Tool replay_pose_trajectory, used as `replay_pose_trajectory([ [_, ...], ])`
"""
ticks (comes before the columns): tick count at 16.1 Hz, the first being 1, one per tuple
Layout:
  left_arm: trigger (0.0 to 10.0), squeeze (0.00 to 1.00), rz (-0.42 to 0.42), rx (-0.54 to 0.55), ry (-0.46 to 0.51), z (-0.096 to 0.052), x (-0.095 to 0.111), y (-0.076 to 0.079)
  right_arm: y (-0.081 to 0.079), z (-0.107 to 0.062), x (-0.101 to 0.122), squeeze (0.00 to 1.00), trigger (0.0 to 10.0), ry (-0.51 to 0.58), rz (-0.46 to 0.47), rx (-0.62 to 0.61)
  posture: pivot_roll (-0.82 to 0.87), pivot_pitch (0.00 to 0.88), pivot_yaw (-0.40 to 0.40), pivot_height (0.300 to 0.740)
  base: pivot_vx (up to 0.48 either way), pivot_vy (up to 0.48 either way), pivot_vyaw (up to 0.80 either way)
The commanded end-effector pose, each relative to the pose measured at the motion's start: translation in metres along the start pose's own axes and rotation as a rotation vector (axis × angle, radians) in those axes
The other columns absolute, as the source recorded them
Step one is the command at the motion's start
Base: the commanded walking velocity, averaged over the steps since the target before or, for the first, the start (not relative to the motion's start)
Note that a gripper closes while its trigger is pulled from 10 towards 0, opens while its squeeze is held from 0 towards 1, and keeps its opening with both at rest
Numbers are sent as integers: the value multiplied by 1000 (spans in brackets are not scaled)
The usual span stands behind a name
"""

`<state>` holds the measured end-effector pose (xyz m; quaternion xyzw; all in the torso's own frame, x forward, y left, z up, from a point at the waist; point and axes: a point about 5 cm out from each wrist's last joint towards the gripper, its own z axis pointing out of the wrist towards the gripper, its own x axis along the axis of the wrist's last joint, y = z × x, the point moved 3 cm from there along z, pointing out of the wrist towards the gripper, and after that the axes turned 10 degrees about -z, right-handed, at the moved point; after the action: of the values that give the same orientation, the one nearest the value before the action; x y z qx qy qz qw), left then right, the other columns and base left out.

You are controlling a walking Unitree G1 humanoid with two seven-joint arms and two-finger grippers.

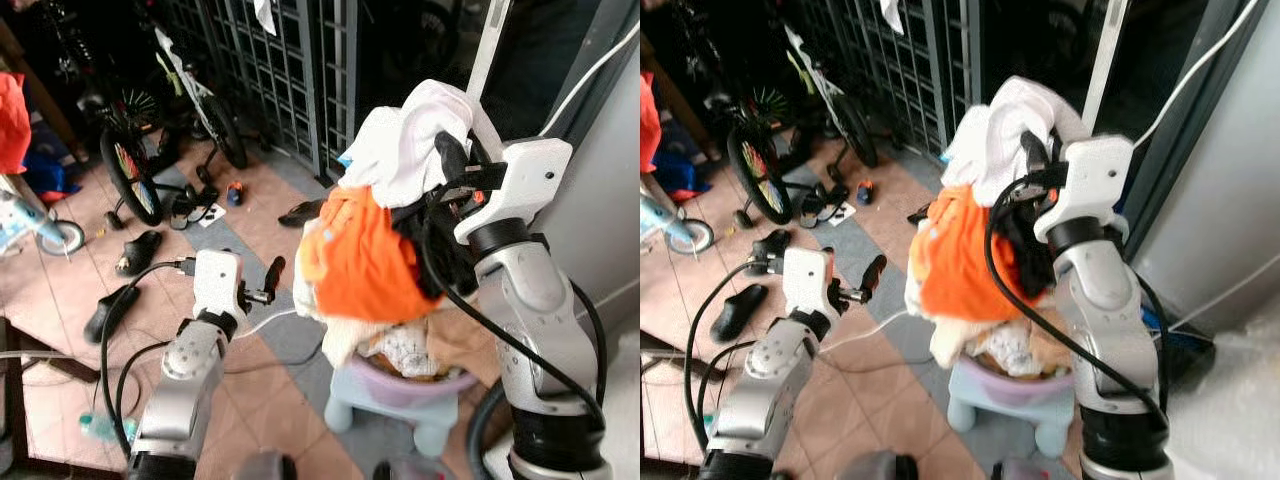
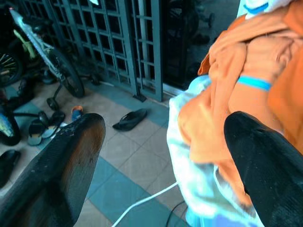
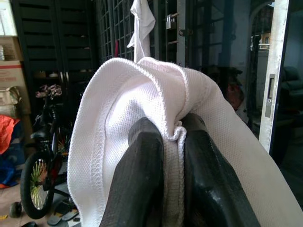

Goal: Clothes washing

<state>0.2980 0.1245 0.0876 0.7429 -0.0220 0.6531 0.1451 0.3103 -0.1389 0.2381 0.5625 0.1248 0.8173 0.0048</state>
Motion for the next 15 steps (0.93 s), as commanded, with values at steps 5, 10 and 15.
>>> replay_pose_trajectory([
  [5,10000,0,17,12,-13,0,-2,-5,-5,-1,4,0,0,24,-4,21,-61,0,93,740,-279,0,0],
  [10,10000,0,20,11,-15,1,-2,-5,-2,4,8,0,0,45,-12,5,-62,0,94,740,-260,0,0],
  [15,10000,0,16,15,-9,3,-1,-5,0,13,15,0,0,83,-40,-12,-65,0,96,740,0,0,0],
])
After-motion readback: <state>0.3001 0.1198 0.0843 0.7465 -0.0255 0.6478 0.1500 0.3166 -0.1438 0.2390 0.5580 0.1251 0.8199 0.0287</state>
